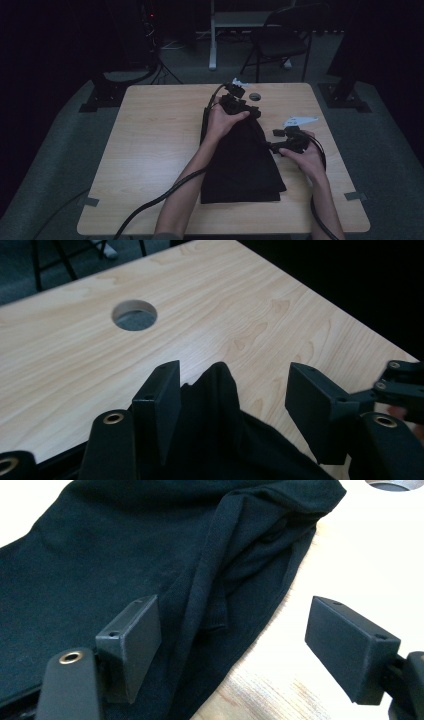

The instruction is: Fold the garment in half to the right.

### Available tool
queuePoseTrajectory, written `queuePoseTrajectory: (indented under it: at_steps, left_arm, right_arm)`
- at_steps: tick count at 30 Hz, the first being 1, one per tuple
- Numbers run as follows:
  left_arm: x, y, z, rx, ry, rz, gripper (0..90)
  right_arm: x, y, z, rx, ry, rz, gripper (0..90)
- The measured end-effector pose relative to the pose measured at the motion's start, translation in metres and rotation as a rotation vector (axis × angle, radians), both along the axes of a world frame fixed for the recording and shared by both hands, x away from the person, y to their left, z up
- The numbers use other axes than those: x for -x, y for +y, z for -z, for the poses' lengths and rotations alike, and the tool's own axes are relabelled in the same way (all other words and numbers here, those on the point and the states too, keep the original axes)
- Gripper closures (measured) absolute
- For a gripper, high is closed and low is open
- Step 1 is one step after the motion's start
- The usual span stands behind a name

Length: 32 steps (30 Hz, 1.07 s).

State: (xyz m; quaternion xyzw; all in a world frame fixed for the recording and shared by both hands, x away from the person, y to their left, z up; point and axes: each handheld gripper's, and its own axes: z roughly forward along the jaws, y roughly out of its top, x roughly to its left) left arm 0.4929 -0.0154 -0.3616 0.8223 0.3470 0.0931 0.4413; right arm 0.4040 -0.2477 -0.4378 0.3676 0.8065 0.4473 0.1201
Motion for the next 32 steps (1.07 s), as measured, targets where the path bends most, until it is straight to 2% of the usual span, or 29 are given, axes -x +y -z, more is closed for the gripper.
queuePoseTrajectory:
  at_steps: [4,7,16,20,25,32]
  left_arm:
    - [0.010,0.015,-0.007,0.010,-0.014,0.000,38.6]
    - [0.020,0.027,-0.009,-0.006,-0.019,0.010,37.5]
    - [0.058,0.055,-0.003,-0.008,-0.020,0.031,35.9]
    - [0.079,0.065,0.001,0.011,-0.014,0.044,34.8]
    - [0.103,0.068,0.004,0.029,-0.015,0.068,32.9]
    - [0.135,0.054,0.011,0.036,-0.036,0.134,32.2]
  right_arm:
    - [0.000,0.001,0.001,0.009,0.001,0.000,21.6]
    - [-0.001,0.000,0.001,0.011,-0.002,0.000,21.6]
    - [-0.001,0.001,0.002,0.014,0.003,0.001,21.6]
    - [-0.001,0.001,0.002,0.018,0.005,0.004,21.6]
    - [-0.001,0.000,0.002,0.013,0.002,0.008,21.6]
    - [-0.001,-0.002,0.000,0.005,0.002,0.020,21.6]
